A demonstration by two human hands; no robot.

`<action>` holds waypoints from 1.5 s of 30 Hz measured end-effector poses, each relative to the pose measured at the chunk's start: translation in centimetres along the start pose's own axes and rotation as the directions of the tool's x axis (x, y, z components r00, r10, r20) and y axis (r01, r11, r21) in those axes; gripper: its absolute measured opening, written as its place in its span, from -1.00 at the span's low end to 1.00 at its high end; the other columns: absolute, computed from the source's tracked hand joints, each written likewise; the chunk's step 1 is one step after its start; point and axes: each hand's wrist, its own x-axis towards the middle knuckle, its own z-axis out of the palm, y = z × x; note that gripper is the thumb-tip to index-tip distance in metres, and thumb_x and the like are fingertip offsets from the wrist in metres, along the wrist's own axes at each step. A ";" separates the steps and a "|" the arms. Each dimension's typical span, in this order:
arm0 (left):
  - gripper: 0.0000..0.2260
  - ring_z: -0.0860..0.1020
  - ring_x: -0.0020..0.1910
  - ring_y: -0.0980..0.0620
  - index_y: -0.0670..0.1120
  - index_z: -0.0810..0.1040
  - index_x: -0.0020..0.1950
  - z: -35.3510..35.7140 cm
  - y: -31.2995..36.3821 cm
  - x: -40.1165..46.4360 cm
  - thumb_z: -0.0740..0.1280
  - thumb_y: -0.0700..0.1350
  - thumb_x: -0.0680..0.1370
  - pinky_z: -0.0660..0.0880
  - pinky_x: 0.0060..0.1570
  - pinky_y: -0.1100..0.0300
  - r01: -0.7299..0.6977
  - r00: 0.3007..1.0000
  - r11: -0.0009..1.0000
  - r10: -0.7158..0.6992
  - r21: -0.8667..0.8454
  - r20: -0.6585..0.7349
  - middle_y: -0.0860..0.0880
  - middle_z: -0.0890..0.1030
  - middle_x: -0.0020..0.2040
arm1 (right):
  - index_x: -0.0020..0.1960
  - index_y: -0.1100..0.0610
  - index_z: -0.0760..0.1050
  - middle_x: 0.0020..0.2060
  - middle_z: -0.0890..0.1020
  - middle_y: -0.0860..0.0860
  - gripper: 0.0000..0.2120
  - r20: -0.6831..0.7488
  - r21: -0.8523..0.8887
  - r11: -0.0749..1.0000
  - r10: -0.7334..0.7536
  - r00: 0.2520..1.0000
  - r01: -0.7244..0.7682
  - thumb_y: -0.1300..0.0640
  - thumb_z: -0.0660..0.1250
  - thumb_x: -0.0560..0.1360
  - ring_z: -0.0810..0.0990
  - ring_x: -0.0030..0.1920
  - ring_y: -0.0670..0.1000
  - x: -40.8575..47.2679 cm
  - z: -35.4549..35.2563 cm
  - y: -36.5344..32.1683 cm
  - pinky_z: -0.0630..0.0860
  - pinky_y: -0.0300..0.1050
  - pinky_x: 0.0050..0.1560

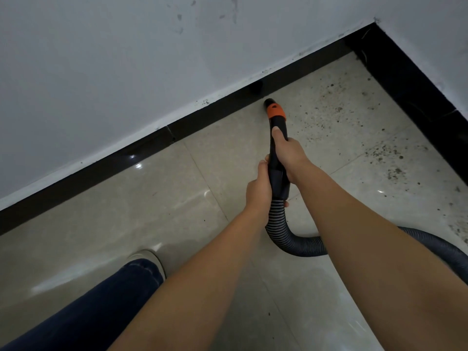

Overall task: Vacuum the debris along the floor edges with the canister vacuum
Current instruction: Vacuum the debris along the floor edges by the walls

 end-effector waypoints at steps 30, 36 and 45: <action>-0.49 0.57 -0.49 -0.03 -0.15 0.62 -0.17 0.8 -8.0 -5.3 0.11 0.23 0.61 0.49 -0.52 0.19 0.071 0.997 0.997 -0.070 0.020 -0.021 -0.15 0.64 -0.31 | -0.12 0.10 0.40 -0.25 0.56 0.13 -0.67 -0.063 0.014 1.000 0.018 0.998 -0.017 -0.16 0.14 0.59 0.55 -0.27 0.10 -5.8 -3.6 7.7 0.57 0.04 -0.07; -0.47 0.58 -0.45 -0.06 -0.20 0.64 -0.10 -0.2 -10.1 -6.5 0.11 0.22 0.61 0.48 -0.51 0.19 0.099 0.992 0.994 -0.101 -0.034 -0.077 -0.15 0.65 -0.32 | -0.06 0.11 0.43 -0.23 0.59 0.13 -0.66 -0.027 -0.059 0.998 0.012 1.000 -0.013 -0.17 0.15 0.58 0.58 -0.26 0.09 -7.1 -2.6 9.5 0.56 -0.03 -0.19; -0.51 0.59 -0.51 0.03 -0.15 0.63 -0.10 0.7 -8.1 -5.7 0.12 0.20 0.62 0.47 -0.55 0.24 0.110 0.993 0.993 -0.109 0.037 -0.046 -0.11 0.66 -0.31 | 0.00 0.16 0.41 -0.34 0.50 0.00 -0.67 -0.129 0.005 1.000 0.013 0.992 -0.012 -0.12 0.14 0.61 0.49 -0.39 -0.08 -6.4 -3.7 8.4 0.34 -0.23 -0.41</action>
